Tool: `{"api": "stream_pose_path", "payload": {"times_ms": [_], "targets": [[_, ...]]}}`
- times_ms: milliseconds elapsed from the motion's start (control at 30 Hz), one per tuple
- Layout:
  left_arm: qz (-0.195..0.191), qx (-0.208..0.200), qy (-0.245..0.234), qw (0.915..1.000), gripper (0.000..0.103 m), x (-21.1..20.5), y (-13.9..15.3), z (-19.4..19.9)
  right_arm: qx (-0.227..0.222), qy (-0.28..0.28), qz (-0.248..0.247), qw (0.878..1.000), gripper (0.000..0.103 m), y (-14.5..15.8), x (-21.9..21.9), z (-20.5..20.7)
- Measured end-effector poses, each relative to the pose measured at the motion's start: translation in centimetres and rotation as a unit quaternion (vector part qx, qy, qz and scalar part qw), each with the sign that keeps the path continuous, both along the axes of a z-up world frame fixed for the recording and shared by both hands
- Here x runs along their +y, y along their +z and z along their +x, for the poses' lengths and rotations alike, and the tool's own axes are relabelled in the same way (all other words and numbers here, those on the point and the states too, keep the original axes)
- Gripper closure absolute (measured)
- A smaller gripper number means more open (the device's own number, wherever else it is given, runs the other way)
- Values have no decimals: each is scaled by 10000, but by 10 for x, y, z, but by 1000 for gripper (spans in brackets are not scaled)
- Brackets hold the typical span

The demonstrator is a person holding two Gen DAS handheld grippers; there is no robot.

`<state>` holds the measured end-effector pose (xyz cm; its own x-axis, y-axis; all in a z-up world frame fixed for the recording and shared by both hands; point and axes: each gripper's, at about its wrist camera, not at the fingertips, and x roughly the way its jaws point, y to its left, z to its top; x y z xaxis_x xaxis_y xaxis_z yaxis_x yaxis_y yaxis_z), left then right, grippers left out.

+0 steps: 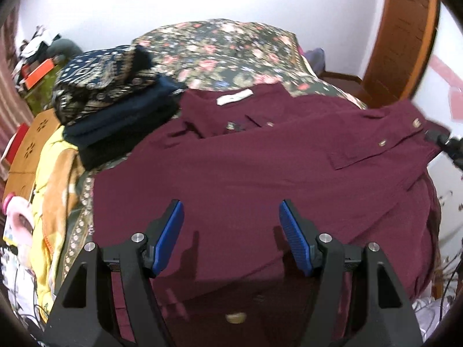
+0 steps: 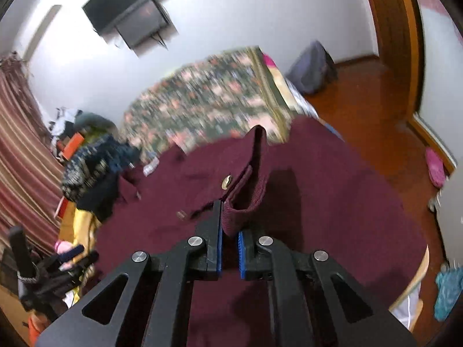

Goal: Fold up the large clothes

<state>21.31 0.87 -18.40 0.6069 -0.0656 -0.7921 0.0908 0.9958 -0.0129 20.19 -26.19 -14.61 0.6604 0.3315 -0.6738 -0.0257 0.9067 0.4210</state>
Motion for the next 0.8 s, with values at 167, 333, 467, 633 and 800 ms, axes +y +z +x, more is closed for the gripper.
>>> {"api": "stream_pose_path", "payload": {"times_ms": [167, 333, 467, 633, 800], "targets": [[129, 18, -239, 9996, 36, -17, 1, -1, 374, 35, 90, 9993, 85, -10, -18, -5], [132, -99, -333, 9993, 36, -27, 13, 2, 184, -242, -118, 9995, 77, 6, -39, -19], [115, -196, -430, 9988, 36, -36, 22, 7, 93, -735, -157, 9971, 67, 14, -73, -29], [136, -292, -563, 9979, 35, -51, 30, 11, 256, -1438, -131, 9892, 55, 6, -122, -45], [132, -241, -690, 9972, 35, -65, 27, 14, 791, -1748, 304, 9809, 55, -27, -151, -52]]}}
